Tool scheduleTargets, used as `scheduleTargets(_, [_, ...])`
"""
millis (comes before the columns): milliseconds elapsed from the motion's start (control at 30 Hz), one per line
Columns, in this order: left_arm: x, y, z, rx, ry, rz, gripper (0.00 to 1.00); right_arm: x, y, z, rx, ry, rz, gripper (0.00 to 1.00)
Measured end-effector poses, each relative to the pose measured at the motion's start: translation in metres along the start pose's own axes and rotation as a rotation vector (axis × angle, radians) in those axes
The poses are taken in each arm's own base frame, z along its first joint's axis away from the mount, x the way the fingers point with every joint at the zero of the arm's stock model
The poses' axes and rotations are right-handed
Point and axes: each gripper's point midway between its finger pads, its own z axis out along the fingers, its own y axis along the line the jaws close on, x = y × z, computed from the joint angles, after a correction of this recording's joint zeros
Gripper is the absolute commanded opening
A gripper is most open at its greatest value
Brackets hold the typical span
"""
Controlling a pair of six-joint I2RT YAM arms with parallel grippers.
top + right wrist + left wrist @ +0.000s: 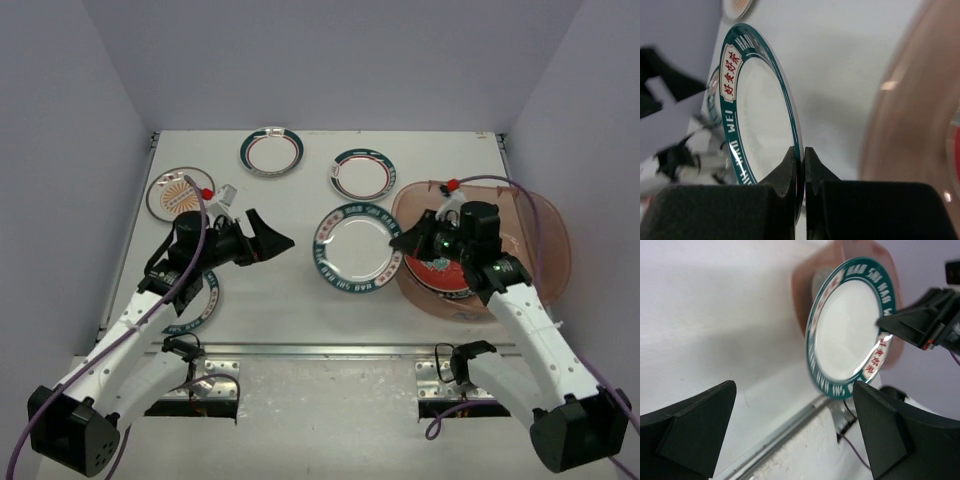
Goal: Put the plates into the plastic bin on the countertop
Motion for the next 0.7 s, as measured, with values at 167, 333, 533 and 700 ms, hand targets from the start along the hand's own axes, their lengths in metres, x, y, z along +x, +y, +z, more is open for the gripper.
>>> scheduleTargets(167, [-0.032, 0.02, -0.023, -0.207, -0.175, 0.06, 1.0, -0.06, -0.097, -0.072, 0.459, -0.368, 0.253, 0.0])
scheduleTargets(333, [-0.017, 0.048, -0.027, -0.31, -0.143, 0.076, 1.0, -0.079, -0.156, -0.153, 0.812, -0.672, 0.453, 0.0])
scheduleTargets(533, [0.004, 0.072, -0.02, -0.365, -0.055, 0.054, 1.0, -0.049, -0.202, -0.164, 1.008, -0.678, 0.618, 0.0])
scheduleTargets(700, [0.007, 0.071, -0.018, -0.349, -0.04, 0.051, 1.0, 0.002, -0.233, -0.143, 1.071, -0.543, 0.686, 0.05])
